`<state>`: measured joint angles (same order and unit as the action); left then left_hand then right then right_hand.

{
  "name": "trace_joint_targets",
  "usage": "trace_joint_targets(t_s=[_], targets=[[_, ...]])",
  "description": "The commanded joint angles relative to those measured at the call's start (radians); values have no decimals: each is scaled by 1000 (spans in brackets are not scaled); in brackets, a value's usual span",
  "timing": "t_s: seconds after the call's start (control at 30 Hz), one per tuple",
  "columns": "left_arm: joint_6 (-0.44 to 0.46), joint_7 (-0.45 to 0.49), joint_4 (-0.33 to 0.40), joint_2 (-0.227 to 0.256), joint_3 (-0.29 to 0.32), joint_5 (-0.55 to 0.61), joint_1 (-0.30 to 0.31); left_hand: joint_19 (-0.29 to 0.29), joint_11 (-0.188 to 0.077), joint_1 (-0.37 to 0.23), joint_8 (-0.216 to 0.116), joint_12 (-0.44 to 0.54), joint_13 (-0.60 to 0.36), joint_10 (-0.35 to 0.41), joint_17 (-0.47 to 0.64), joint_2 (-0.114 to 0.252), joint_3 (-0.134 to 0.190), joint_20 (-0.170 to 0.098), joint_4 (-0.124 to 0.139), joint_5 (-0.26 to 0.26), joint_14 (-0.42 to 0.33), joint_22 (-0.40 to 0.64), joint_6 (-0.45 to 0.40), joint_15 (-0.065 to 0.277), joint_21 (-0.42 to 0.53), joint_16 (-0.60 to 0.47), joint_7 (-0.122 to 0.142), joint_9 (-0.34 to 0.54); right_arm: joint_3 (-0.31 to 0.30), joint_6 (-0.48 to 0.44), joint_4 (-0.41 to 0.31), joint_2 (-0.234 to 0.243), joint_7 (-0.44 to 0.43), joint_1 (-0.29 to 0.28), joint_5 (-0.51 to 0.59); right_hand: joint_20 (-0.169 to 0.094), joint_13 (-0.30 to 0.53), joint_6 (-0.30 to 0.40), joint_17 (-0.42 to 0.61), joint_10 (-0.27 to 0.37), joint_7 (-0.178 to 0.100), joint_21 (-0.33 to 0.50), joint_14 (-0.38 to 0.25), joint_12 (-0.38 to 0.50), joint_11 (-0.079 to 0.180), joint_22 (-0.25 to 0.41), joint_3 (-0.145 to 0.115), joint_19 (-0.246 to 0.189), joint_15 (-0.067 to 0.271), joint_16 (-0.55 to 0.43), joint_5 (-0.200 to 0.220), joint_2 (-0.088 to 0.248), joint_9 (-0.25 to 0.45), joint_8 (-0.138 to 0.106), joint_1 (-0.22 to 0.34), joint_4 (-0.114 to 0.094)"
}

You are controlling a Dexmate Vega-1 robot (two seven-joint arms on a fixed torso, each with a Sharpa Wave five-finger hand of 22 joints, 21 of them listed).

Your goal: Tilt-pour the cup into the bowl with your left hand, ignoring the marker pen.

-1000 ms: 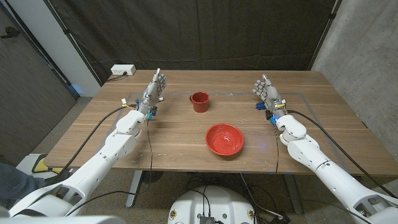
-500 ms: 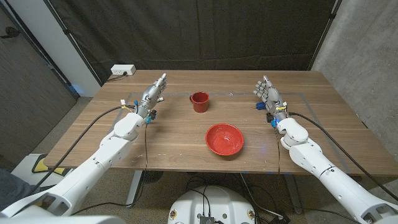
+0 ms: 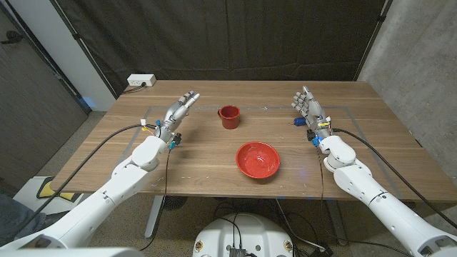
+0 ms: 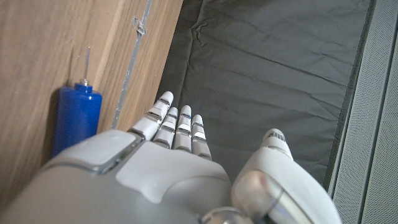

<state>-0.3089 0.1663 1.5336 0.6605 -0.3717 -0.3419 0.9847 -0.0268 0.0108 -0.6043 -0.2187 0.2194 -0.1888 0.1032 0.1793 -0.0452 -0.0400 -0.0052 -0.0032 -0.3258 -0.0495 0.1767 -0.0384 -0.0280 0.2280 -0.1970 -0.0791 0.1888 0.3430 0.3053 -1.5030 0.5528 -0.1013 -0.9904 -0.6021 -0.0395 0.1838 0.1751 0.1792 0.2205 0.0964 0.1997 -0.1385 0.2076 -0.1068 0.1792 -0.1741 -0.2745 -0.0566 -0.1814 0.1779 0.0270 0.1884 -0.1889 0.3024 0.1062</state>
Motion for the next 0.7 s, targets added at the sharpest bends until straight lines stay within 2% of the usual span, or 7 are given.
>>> trace_joint_targets(t_s=[0.03, 0.33, 0.7], targets=[[82, 100, 142, 50, -12, 132, 80, -24, 0, -25, -8, 12, -6, 23, 3, -3, -1, -2, -15, -4, -19, 5, -18, 2, 5, -8, -1, 1, -5, 14, 2, 1, 16, -7, -8, 1, 3, 5, 2, 11, -2, 2, -8, 8, 1, 3, -1, -2, 0, -4, 6, 1, 2, -7, 2, -1], [287, 197, 281, 110, -21, 295, 113, -37, -11, -60, -13, 16, -7, 45, 3, -5, 2, -2, -33, -5, -42, 6, -43, 12, 5, -11, 11, 2, -15, 13, -15, 14, 11, -23, -10, 1, 3, 5, 2, 10, -3, 2, -8, 8, -1, 3, -1, -2, 1, -4, 6, 1, 2, -7, 2, -1], [372, 181, 290, 108, -62, 335, 90, -43, -19, -80, -17, 19, -7, 63, 4, -5, 3, 2, -42, -5, -53, 7, -66, 18, 4, -10, 22, 2, -15, 12, -14, 18, 25, -25, -17, 3, 3, 7, 2, 12, -4, 2, -9, 8, -4, 3, 0, -2, 0, -4, 7, 1, 2, -8, 2, -1]])
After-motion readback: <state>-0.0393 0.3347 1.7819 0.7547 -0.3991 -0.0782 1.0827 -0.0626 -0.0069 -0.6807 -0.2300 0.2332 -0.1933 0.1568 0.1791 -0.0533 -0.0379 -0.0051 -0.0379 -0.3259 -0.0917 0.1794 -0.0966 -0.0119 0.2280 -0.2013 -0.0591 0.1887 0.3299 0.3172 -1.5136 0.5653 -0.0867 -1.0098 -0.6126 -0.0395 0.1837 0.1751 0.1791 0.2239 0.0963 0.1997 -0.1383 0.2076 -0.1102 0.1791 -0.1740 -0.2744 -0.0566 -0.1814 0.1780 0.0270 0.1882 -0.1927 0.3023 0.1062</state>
